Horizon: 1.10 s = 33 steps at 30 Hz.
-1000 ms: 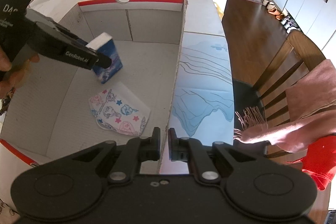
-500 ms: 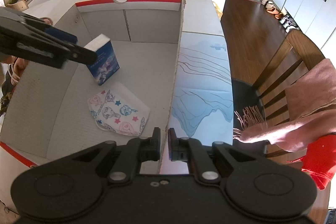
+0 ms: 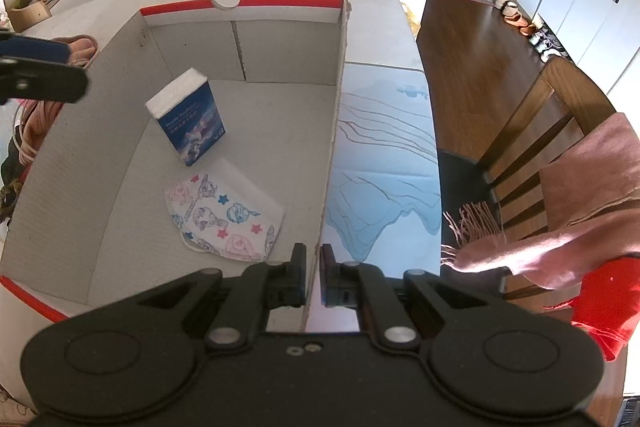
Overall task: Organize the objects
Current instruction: 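Move the left tool back to the pile toward the brown bead bracelet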
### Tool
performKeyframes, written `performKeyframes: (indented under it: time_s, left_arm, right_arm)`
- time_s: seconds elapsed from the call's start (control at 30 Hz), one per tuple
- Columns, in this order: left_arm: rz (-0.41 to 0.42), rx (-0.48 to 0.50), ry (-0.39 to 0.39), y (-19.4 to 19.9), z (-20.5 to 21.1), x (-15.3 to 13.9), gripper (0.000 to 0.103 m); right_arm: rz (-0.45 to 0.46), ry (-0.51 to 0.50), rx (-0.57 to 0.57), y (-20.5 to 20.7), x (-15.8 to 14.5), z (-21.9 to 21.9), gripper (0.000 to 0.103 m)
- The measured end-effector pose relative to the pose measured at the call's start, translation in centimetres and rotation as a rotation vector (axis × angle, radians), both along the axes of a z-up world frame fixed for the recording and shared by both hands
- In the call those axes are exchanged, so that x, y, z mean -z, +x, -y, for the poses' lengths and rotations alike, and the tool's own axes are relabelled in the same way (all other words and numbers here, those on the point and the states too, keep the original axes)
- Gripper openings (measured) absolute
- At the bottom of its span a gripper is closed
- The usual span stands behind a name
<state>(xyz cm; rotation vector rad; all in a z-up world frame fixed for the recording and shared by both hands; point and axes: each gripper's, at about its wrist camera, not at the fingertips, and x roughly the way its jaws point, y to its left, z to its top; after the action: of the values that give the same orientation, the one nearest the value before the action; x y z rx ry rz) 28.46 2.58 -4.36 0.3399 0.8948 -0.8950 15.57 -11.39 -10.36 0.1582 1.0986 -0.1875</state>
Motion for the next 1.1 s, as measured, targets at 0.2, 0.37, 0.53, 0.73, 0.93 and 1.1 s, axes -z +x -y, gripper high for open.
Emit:
performKeyframes:
  time_s: [0.2, 0.37, 0.53, 0.73, 0.93, 1.1]
  left_arm:
    - [0.008, -0.043, -0.009, -0.6, -2.8, -0.4, 0.076]
    - [0.015, -0.109, -0.015, -1.0, -6.4, -0.3, 0.082]
    - [-0.001, -0.204, -0.019, -0.9, -10.5, 0.3, 0.084]
    - [-0.027, -0.295, -0.011, -0.8, -14.9, 1.5, 0.092]
    - [-0.036, -0.387, 0.005, -1.0, -18.5, 4.0, 0.103]
    - [-0.055, -0.423, 0.046, -1.2, -19.9, 6.6, 0.103]
  right_arm:
    - [-0.002, -0.010, 0.003, 0.0, 0.0, -0.2, 0.005]
    - [-0.005, -0.017, 0.004, 0.1, -0.1, -0.3, 0.005]
    - [-0.007, -0.017, 0.005, 0.1, -0.1, -0.3, 0.005]
    - [-0.013, -0.021, 0.001, 0.2, -0.2, -0.4, 0.005]
    - [-0.014, -0.025, 0.000, 0.3, -0.4, -0.4, 0.005]
    - [-0.016, -0.034, -0.004, 0.3, -0.6, -0.5, 0.004]
